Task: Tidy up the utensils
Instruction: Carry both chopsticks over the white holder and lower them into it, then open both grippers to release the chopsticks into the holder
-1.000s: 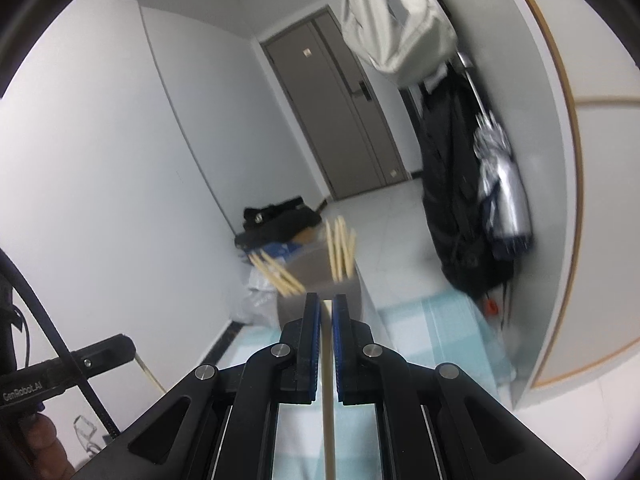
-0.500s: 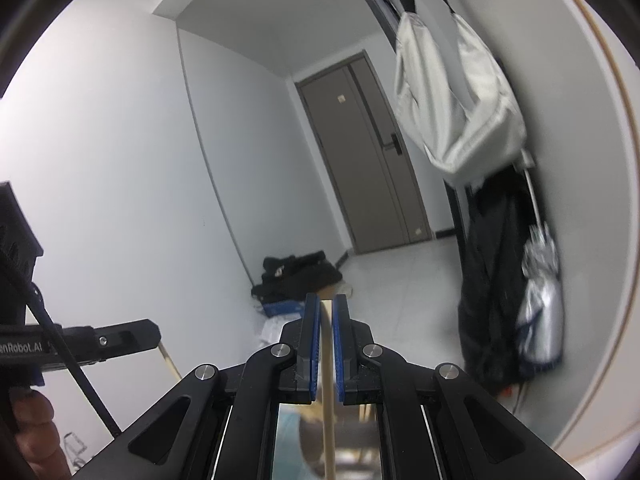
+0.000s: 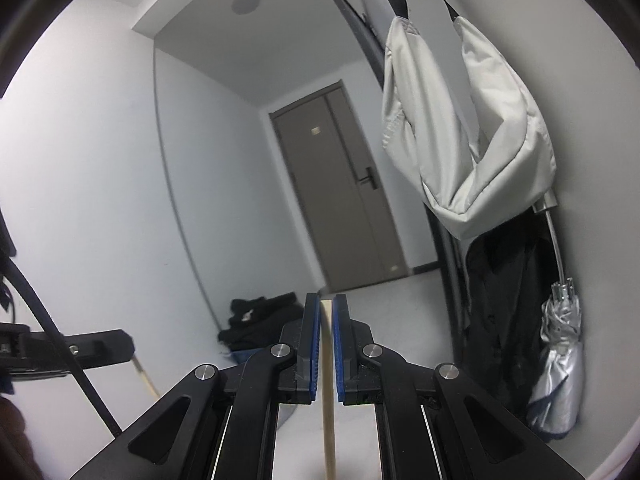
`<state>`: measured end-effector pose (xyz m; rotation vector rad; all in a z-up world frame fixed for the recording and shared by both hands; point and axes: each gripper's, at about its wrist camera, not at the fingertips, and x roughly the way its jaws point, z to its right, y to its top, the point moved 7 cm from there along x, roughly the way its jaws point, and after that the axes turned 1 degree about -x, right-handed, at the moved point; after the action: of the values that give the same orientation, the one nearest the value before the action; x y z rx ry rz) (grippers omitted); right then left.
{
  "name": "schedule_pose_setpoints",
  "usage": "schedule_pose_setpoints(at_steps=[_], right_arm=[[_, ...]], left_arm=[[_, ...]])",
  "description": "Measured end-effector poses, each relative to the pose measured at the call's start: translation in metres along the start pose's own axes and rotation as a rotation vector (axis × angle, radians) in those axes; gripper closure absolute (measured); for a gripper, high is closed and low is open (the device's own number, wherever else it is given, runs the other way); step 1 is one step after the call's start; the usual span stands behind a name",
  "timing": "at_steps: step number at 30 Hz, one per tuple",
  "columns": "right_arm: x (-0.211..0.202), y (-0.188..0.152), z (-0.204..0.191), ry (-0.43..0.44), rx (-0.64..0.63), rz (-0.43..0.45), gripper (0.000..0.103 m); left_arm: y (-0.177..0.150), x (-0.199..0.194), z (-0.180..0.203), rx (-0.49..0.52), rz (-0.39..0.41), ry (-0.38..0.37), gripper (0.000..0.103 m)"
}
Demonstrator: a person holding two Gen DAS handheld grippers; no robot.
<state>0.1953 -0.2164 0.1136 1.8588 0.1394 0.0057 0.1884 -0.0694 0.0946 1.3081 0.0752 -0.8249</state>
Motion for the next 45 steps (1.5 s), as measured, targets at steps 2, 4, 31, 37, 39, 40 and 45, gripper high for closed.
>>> schedule_pose_setpoints(at_steps=[2, 4, 31, 37, 39, 40, 45], right_arm=[[0.01, -0.008, 0.0, -0.006, 0.004, 0.003, 0.098], [0.018, -0.018, -0.002, -0.012, 0.003, 0.009, 0.098], [-0.035, -0.124, 0.0, 0.097, -0.097, -0.216, 0.098], [-0.039, -0.144, -0.002, 0.159, -0.083, -0.377, 0.094], [-0.049, -0.142, 0.006, 0.162, -0.047, -0.381, 0.093], [-0.053, -0.14, 0.007, 0.168, -0.036, -0.381, 0.087], [-0.089, -0.131, 0.019, 0.131, -0.052, -0.378, 0.071]], left_arm=[[-0.002, 0.007, -0.004, 0.007, -0.012, -0.002, 0.102], [-0.008, 0.013, -0.01, 0.013, -0.025, 0.01, 0.102], [-0.086, 0.054, -0.009, 0.007, -0.213, 0.016, 0.102], [-0.099, 0.054, -0.015, -0.076, -0.296, -0.016, 0.1], [-0.1, 0.049, -0.02, -0.119, -0.3, -0.017, 0.1], [-0.1, 0.045, -0.02, -0.124, -0.296, -0.018, 0.1], [-0.093, 0.008, -0.008, -0.078, -0.184, 0.016, 0.061]])
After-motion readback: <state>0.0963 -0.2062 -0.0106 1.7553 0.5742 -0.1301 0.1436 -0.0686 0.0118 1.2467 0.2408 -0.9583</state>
